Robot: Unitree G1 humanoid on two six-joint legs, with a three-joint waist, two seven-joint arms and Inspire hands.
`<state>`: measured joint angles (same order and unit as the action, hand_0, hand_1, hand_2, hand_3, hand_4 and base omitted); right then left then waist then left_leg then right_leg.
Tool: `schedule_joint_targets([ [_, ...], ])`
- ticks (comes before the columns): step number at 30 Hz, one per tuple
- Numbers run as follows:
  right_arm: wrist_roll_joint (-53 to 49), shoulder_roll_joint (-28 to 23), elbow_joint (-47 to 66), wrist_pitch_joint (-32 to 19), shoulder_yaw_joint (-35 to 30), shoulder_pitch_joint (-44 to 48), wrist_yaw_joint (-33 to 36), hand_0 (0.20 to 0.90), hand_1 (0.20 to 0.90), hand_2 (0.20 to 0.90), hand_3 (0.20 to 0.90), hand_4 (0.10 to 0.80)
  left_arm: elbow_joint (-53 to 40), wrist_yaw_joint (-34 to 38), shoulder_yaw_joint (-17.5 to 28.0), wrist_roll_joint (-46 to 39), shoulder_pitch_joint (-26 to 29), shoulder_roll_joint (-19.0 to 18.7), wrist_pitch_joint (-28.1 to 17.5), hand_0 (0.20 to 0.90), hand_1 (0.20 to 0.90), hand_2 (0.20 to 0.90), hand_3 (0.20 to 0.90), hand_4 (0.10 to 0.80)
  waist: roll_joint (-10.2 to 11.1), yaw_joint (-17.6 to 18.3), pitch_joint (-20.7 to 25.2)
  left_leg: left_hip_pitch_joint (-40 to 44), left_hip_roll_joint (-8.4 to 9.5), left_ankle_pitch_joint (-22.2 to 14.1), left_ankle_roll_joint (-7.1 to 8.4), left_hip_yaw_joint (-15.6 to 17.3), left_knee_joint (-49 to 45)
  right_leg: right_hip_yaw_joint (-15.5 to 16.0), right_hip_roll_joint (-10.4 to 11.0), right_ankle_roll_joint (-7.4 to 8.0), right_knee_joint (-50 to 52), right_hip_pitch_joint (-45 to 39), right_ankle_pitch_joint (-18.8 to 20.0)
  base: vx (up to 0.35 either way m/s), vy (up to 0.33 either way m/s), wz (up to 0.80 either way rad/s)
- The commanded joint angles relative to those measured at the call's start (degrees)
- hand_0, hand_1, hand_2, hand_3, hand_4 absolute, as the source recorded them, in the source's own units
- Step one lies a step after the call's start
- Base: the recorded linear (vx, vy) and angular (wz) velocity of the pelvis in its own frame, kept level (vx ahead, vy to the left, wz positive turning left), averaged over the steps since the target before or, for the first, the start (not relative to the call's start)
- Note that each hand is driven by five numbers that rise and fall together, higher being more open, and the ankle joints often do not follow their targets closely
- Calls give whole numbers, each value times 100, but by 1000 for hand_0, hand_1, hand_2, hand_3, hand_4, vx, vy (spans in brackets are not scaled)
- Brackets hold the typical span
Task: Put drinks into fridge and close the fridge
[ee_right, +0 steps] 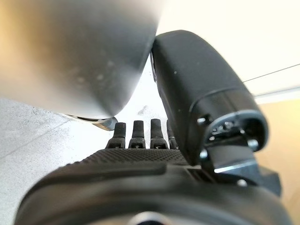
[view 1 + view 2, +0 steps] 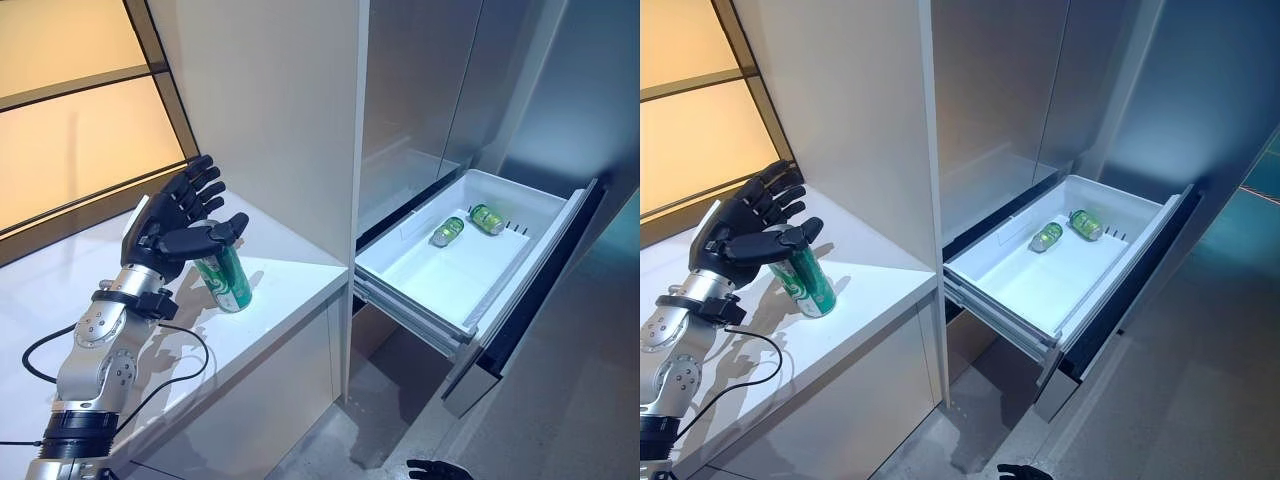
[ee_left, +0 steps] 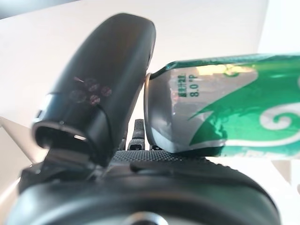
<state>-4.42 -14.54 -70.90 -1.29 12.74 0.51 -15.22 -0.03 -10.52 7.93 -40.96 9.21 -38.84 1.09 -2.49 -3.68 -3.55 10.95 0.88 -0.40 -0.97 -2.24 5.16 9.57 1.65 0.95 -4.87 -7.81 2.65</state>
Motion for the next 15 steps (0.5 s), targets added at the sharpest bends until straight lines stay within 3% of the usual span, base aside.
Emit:
schedule_joint_targets([
  [1, 217, -190, -188, 124, 217, 41, -197, 900, 900, 900, 900, 800, -152, 36, 489, 238, 478, -412, -379, 900, 900, 900, 900, 800, 22, 4, 42, -46, 272, -323, -104, 367, -87, -280, -159, 201, 349, -113, -640, 0, 0, 0],
  [15, 225, -207, -153, 147, 148, 16, -229, 900, 900, 900, 900, 800, 66, 300, 485, 615, 327, -358, -441, 900, 900, 900, 900, 800, 49, 11, 18, -29, 268, -320, -107, 392, -88, -286, -162, 204, 349, -122, -631, 0, 0, 0],
])
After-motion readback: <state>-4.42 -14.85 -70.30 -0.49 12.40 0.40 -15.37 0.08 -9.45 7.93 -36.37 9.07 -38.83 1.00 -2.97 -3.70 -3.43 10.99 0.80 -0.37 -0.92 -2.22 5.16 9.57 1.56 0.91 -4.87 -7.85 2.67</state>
